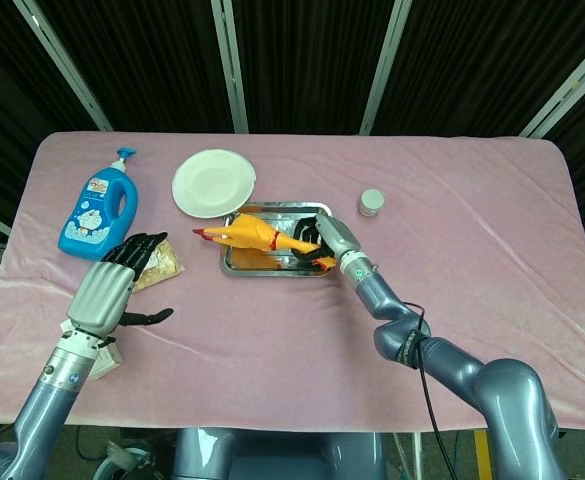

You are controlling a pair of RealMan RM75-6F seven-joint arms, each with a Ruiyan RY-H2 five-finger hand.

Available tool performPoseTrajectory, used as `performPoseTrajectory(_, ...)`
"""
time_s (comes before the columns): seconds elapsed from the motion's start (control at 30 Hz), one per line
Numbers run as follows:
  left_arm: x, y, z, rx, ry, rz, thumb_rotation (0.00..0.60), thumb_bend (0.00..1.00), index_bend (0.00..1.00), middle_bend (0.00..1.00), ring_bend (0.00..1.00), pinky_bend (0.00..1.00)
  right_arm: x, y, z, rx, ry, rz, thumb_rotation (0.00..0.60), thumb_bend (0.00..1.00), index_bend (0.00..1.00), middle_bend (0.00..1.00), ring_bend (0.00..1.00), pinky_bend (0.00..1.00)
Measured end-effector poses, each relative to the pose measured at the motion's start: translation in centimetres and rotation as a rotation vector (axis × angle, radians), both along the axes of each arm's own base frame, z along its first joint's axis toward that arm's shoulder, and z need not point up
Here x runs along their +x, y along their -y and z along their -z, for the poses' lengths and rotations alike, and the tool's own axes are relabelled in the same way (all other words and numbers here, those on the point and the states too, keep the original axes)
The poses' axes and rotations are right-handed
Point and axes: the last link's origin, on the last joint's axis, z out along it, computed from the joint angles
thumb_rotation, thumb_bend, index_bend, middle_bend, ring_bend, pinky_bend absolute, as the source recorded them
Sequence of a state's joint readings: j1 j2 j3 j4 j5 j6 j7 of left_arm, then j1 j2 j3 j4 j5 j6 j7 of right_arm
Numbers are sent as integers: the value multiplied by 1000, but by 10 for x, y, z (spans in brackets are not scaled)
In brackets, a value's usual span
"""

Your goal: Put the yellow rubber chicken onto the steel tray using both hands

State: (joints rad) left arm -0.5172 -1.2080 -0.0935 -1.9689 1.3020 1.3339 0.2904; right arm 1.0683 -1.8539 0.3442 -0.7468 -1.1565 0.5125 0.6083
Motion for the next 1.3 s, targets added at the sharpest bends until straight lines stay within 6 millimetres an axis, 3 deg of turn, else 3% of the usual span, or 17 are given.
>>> performPoseTrajectory(0.07, -1, 0, 0, 0, -1, -6, 600, 37, 60, 113, 88, 224, -3, 0, 5, 11, -24, 4, 600, 235, 136, 304, 219, 372)
performPoseTrajectory(0.13, -2, -1, 1, 0, 0, -12, 600, 37, 57, 113, 88, 224, -5, 0, 6, 21, -42, 3, 600, 118, 24, 197, 114, 281)
performPoseTrajectory(0.27, -1, -2, 1, 2, 1, -12, 600, 37, 52, 111, 88, 224, -8, 1, 4, 28, -67, -7, 600, 32, 0, 77, 23, 186)
performPoseTrajectory(0.53, -2, -3, -2, 20, -6, -12, 600, 37, 51, 113, 88, 224, -11, 2, -14, -11, -72, -45, 600, 22, 0, 58, 11, 166)
performPoseTrajectory(0.7, -15, -4, -10, 52, -37, -45, 600, 38, 87, 116, 88, 196, -24, -2, -50, -103, -60, -84, 600, 30, 34, 93, 75, 225)
performPoseTrajectory(0.83, -31, -4, -16, 75, -73, -82, 600, 70, 117, 116, 88, 146, -44, -13, -82, -204, -54, -108, 600, 153, 143, 181, 157, 284)
performPoseTrajectory(1.07, -53, 3, -29, 105, -111, -129, 600, 96, 149, 117, 88, 111, -95, -52, -138, -369, -136, -122, 600, 188, 208, 234, 192, 319)
performPoseTrajectory(1.17, -63, 10, -34, 119, -123, -151, 600, 96, 150, 117, 88, 110, -114, -70, -150, -413, -203, -128, 600, 187, 209, 234, 189, 304)
performPoseTrajectory(1.3, -80, 30, -39, 121, -172, -180, 600, 96, 150, 112, 88, 76, -154, -113, -171, -487, -360, -119, 600, 188, 192, 233, 147, 247)
